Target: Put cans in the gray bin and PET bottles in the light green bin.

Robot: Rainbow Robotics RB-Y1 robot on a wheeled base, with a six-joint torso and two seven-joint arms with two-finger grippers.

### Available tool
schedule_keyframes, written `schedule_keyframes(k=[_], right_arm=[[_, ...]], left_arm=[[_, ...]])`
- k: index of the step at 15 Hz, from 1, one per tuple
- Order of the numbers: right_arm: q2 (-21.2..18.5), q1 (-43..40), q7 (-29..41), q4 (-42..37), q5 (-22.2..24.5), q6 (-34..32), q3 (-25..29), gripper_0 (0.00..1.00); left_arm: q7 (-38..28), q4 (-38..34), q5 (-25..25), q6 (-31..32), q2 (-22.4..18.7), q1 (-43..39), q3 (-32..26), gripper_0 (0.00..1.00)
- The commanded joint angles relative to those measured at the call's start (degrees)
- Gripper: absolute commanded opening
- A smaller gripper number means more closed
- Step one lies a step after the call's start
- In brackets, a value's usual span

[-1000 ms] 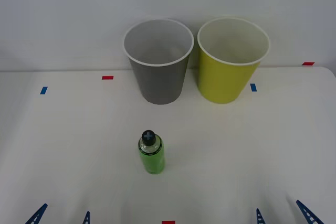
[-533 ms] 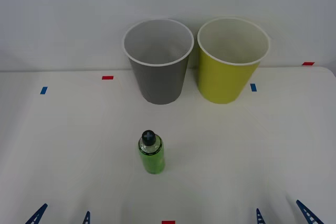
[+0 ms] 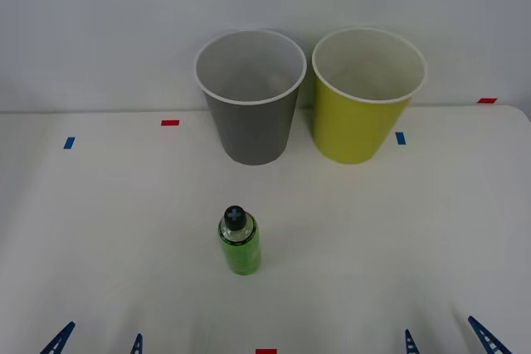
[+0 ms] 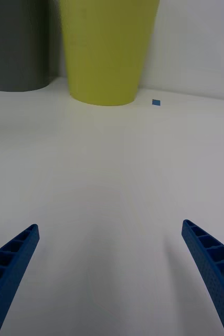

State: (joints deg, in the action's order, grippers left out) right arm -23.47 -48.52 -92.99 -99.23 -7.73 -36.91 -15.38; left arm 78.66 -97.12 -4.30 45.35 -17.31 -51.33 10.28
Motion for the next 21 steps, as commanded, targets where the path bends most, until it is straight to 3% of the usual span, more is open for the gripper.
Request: schedule_keyframes(k=[1,21], right_arm=[[0.0,0.0,0.0,0.0,0.0,0.0,0.0,0.95],[0.0,0.0,0.0,0.0,0.0,0.0,0.0,0.95]], left_arm=[[0.0,0.0,0.0,0.0,0.0,0.0,0.0,1.00],[0.0,0.0,0.0,0.0,0.0,0.0,0.0,1.00]])
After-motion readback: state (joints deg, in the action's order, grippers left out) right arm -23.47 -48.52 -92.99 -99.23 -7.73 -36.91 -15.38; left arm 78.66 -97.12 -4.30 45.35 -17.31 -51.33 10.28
